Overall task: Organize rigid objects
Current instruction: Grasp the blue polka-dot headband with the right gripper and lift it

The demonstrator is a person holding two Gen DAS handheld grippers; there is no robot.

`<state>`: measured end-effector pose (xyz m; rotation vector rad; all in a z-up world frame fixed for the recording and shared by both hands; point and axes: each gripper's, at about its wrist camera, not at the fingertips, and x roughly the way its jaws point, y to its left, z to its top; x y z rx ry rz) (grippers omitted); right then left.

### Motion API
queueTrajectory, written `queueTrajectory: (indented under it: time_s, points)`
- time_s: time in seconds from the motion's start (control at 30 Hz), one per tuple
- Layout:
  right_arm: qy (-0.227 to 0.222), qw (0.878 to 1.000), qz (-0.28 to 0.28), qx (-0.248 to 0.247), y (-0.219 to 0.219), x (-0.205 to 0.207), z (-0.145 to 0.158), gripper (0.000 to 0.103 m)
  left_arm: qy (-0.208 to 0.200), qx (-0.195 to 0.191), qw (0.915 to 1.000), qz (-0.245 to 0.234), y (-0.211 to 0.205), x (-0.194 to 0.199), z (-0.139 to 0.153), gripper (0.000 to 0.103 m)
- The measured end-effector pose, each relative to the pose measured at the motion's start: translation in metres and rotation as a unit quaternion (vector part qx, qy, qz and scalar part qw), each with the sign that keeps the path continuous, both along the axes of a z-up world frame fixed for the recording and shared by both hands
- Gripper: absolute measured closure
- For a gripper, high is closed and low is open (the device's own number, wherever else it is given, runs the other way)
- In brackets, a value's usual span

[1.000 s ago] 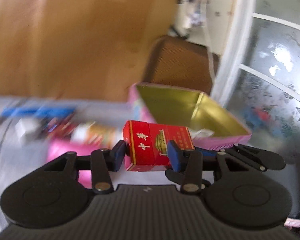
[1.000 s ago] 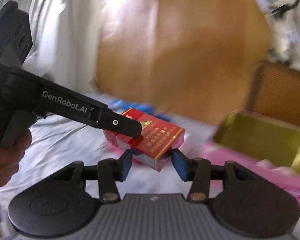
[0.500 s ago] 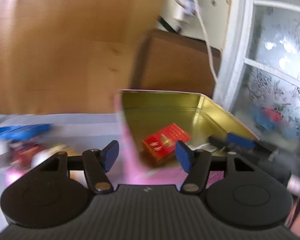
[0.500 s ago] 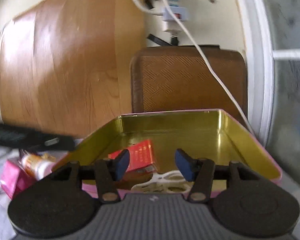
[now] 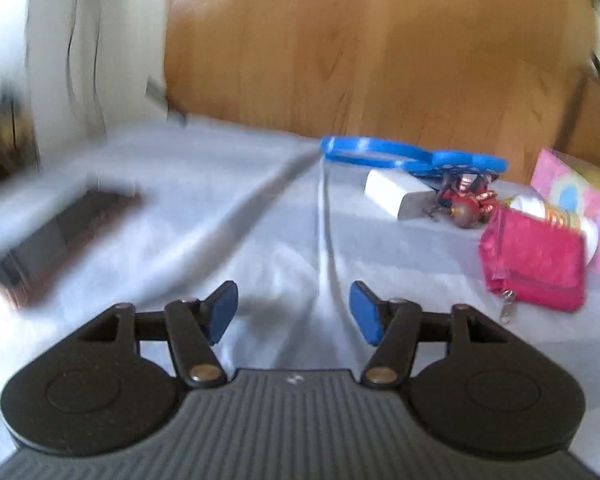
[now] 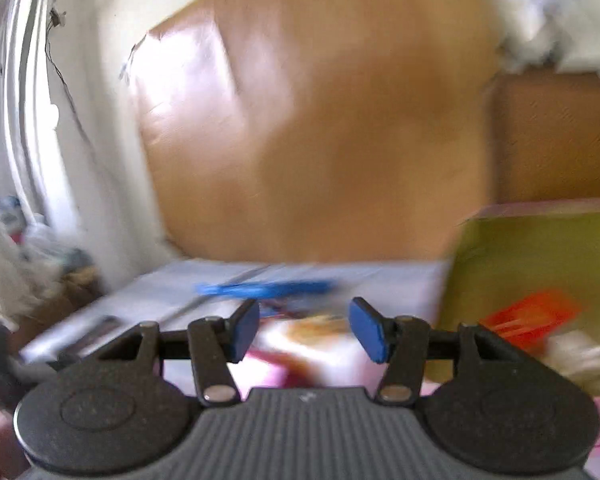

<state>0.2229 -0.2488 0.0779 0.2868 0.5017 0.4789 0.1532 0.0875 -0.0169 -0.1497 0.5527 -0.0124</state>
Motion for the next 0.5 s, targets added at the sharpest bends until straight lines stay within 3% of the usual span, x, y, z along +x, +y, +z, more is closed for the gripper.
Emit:
queueTrajectory:
  time_s: [0.03,0.17,0.27,0.3,0.37,0.4,0.43,0.47,0.5]
  points:
    - [0.021,1.0,0.002,0.008,0.008,0.02,0.002,0.052,-0.016,-0.024,0.9996,-0.003,0.007,-0.002,0.002,0.039]
    - [0.133,0.99,-0.023,0.027,0.028,0.128,0.001,0.051,-0.062,-0.04,0.9973,0.0,0.012,-0.017,0.004,0.039]
    - [0.256,0.963,-0.024,0.085,0.036,0.198,-0.026,0.047,-0.086,-0.024,0.9959,-0.013,0.0,-0.021,0.006,0.038]
    - [0.285,0.954,-0.031,0.084,0.041,0.213,-0.036,0.042,-0.091,-0.02,0.9955,-0.016,-0.002,-0.021,0.007,0.037]
    - [0.324,0.939,-0.05,0.1,0.05,0.23,-0.055,0.04,-0.097,-0.025,0.9947,-0.02,0.001,-0.02,0.008,0.036]
    - [0.343,0.93,-0.034,0.128,0.053,0.233,-0.065,0.046,-0.097,-0.03,0.9946,-0.017,0.002,-0.02,0.007,0.036]
    - [0.352,0.924,-0.016,0.145,0.058,0.233,-0.072,0.064,-0.097,-0.036,0.9945,-0.013,0.004,-0.021,0.007,0.036]
    - [0.348,0.926,-0.012,0.145,0.064,0.229,-0.073,0.074,-0.098,-0.042,0.9942,-0.011,0.007,-0.021,0.007,0.036]
    - [0.335,0.931,-0.007,0.146,0.069,0.221,-0.071,0.078,-0.1,-0.046,0.9939,-0.009,0.008,-0.02,0.007,0.036]
